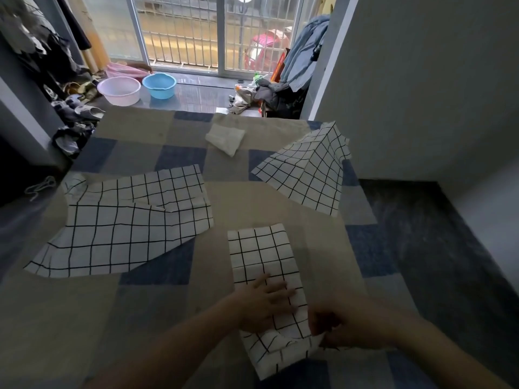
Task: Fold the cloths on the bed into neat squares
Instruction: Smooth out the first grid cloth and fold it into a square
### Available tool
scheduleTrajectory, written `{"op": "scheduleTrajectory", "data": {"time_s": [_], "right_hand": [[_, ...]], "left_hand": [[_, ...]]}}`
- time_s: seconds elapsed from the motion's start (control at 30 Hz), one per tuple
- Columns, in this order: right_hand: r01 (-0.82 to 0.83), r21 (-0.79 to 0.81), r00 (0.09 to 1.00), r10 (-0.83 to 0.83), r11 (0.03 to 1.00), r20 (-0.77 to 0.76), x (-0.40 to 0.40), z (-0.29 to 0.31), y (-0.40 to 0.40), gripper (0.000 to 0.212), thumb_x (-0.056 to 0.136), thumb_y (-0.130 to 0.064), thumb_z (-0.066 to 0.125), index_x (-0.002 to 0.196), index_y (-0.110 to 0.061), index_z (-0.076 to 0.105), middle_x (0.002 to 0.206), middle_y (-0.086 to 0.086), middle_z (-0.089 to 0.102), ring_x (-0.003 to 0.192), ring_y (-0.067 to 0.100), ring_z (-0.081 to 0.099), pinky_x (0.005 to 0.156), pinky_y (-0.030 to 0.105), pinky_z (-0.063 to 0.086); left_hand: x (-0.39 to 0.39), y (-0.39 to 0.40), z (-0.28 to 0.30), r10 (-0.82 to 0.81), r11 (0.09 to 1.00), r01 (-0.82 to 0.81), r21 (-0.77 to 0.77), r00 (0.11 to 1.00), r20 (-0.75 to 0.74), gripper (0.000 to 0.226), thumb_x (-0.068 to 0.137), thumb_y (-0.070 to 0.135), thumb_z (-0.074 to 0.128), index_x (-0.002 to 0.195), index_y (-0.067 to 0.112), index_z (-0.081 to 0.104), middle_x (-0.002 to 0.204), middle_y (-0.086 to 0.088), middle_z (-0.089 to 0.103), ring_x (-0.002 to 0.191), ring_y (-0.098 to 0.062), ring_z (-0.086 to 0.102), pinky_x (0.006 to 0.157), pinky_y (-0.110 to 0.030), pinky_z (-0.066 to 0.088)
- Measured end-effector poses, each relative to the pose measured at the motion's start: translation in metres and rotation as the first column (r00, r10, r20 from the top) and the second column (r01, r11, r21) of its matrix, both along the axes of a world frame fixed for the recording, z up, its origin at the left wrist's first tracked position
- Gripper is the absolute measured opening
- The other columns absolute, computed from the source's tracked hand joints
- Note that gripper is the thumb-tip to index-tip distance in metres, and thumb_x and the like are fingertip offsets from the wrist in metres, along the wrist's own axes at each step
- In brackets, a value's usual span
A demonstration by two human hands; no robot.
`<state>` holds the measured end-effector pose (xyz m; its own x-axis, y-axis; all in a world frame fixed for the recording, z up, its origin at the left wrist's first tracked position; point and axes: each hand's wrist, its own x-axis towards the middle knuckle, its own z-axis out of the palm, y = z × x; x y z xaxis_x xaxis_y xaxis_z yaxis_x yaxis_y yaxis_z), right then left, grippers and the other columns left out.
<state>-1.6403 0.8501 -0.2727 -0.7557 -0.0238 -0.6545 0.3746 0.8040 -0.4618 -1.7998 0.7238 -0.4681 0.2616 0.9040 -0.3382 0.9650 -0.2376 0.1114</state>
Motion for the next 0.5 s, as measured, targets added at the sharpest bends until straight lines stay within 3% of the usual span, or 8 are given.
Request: {"op": "scheduleTrajectory", "data": {"time_s": [0.13, 0.27, 0.33, 0.43, 0.5], "right_hand": [[0.041, -0.021, 0.999, -0.040, 0.999, 0.036, -0.010, -0.002, 0.011, 0.020, 0.088, -0.023, 0.064, 0.108, -0.020, 0.064, 0.108, -0.005, 0.065, 0.095, 0.005, 0.059, 0.080, 0.016, 0.047], [-0.002, -0.022, 0.998, 0.004, 1.000, 0.065, -0.026, -0.006, 0.021, 0.019, 0.088, -0.025, 0.065, 0.107, -0.019, 0.065, 0.106, -0.001, 0.066, 0.090, 0.006, 0.059, 0.077, 0.015, 0.047], [0.012, -0.030, 0.999, -0.011, 0.999, 0.039, -0.037, -0.012, 0.026, 0.017, 0.088, -0.027, 0.065, 0.104, -0.021, 0.066, 0.104, -0.001, 0.065, 0.092, 0.007, 0.059, 0.083, 0.025, 0.051], [0.105, 0.031, 0.991, -0.102, 0.994, -0.092, -0.055, -0.032, 0.038, 0.010, 0.087, -0.032, 0.065, 0.097, -0.031, 0.066, 0.096, -0.008, 0.064, 0.090, 0.004, 0.058, 0.083, 0.030, 0.053], [0.156, 0.094, 0.971, -0.135, 0.983, -0.197, -0.072, -0.048, 0.045, 0.003, 0.086, -0.036, 0.064, 0.089, -0.034, 0.064, 0.084, -0.011, 0.061, 0.082, 0.004, 0.056, 0.079, 0.032, 0.052]], "left_hand": [[-0.006, -0.005, -0.011, 0.018, 0.993, -0.022, 0.113, 0.999, 0.028, 0.061, 0.093, 0.051, 0.015, 0.151, 0.039, 0.004, 0.162, 0.002, -0.003, 0.148, -0.023, -0.009, 0.115, -0.059, -0.008], [0.003, -0.003, -0.027, -0.021, 0.983, 0.008, 0.183, 0.997, 0.073, 0.056, 0.095, 0.044, 0.037, 0.146, 0.034, 0.015, 0.160, 0.002, 0.018, 0.147, -0.023, 0.006, 0.113, -0.062, 0.015], [0.000, 0.001, -0.022, -0.018, 0.982, -0.007, 0.188, 0.991, 0.134, 0.055, 0.094, 0.039, 0.029, 0.145, 0.031, 0.009, 0.159, -0.002, 0.018, 0.148, -0.027, 0.007, 0.112, -0.064, 0.013], [-0.022, -0.006, -0.011, 0.203, 0.952, -0.233, 0.198, 0.966, 0.161, 0.065, 0.089, 0.037, 0.015, 0.150, 0.034, -0.006, 0.162, 0.001, -0.008, 0.148, -0.021, -0.013, 0.117, -0.052, -0.008], [-0.045, -0.020, -0.016, 0.418, 0.872, -0.455, 0.181, 0.884, 0.209, 0.066, 0.093, 0.035, 0.027, 0.152, 0.035, -0.001, 0.160, 0.005, -0.017, 0.146, -0.016, -0.021, 0.118, -0.045, -0.011]]}}
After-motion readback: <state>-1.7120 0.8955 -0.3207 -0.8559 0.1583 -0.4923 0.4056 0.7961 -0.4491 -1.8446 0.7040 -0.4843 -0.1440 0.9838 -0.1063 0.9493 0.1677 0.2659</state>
